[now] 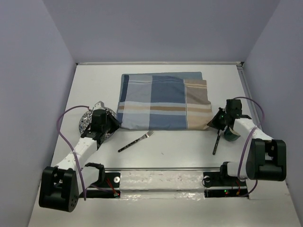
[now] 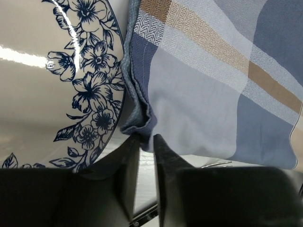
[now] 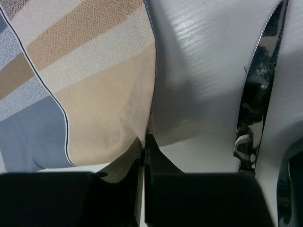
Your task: Set the dinner table for one person
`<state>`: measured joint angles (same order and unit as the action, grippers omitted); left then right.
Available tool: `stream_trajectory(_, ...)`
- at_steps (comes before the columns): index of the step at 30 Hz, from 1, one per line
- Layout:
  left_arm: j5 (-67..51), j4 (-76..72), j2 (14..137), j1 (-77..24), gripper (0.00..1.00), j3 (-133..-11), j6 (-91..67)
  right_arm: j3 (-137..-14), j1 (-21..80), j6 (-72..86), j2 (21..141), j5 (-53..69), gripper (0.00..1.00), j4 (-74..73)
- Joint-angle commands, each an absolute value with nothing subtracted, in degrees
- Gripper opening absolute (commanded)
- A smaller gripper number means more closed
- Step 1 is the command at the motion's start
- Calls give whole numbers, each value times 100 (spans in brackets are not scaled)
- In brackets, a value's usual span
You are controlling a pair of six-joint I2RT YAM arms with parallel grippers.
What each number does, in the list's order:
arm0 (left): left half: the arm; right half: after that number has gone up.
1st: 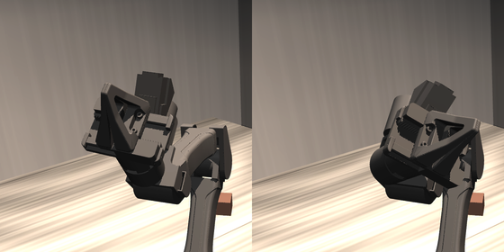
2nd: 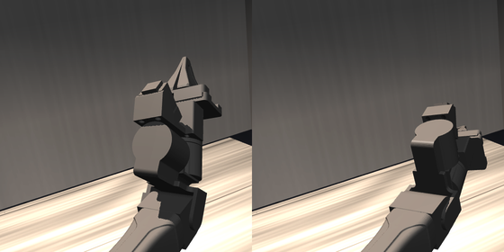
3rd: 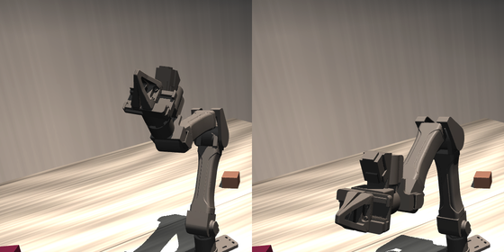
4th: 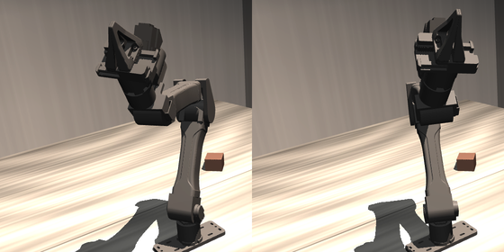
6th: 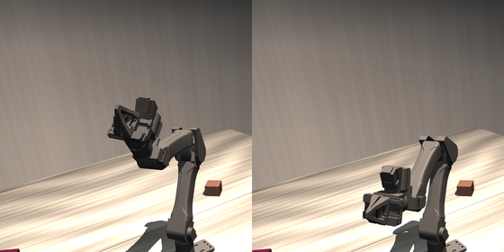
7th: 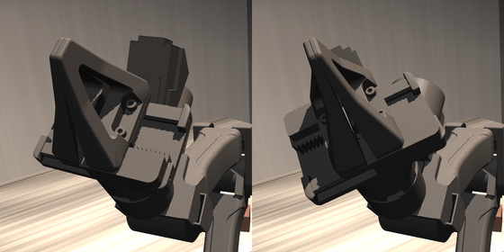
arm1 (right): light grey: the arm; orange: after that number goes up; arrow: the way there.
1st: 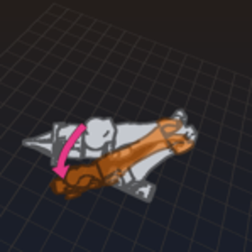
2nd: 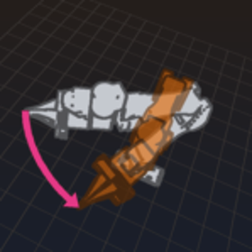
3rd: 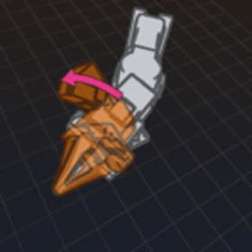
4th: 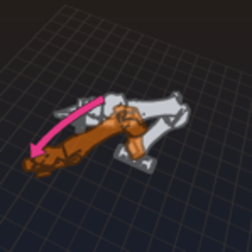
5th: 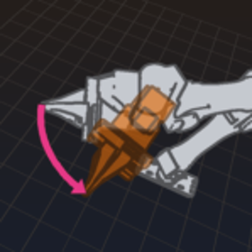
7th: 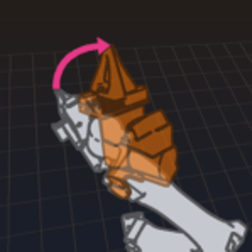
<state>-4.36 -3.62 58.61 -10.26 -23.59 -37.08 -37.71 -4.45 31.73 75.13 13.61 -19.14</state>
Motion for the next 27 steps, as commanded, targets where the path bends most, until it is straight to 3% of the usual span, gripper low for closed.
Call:
stream_trajectory(1,-527,-159,5590,-1046,45,-2364,-3735,-3938,-439,3076,7322,1169,22,-2127)
stream_trajectory(2,-562,-141,5581,-1046,52,-2416,-3718,-3972,-439,3067,7234,1160,40,-2153)
stream_trajectory(3,-571,-106,5564,-1055,65,-2600,-3700,-4034,-439,3033,7190,1178,50,-2240)
stream_trajectory(5,-589,-9,5546,-1081,77,-2881,-3656,-4191,-439,2988,7067,1343,67,-2302)
stream_trajectory(7,-607,278,5572,-1151,96,-3443,-3551,-4543,-439,3023,6891,1615,73,-2434)
stream_trajectory(8,-519,377,5564,-1186,99,-3837,-3525,-4674,-361,3058,6838,1695,75,-2461)
stream_trajectory(10,-370,640,5485,-1265,99,-4173,-3463,-5009,-151,3251,6681,1775,75,-2479)
stream_trajectory(14,182,1194,5152,-1362,99,-4737,-3532,-5457,1322,3699,6767,1460,76,-2198)
stream_trajectory(19,579,1993,4808,-899,99,-4256,-4147,-5669,2257,3903,7084,1344,75,-1846)
stream_trajectory(27,1037,3549,3736,403,99,-3702,-5097,-5186,2426,3639,6786,2135,74,-1846)
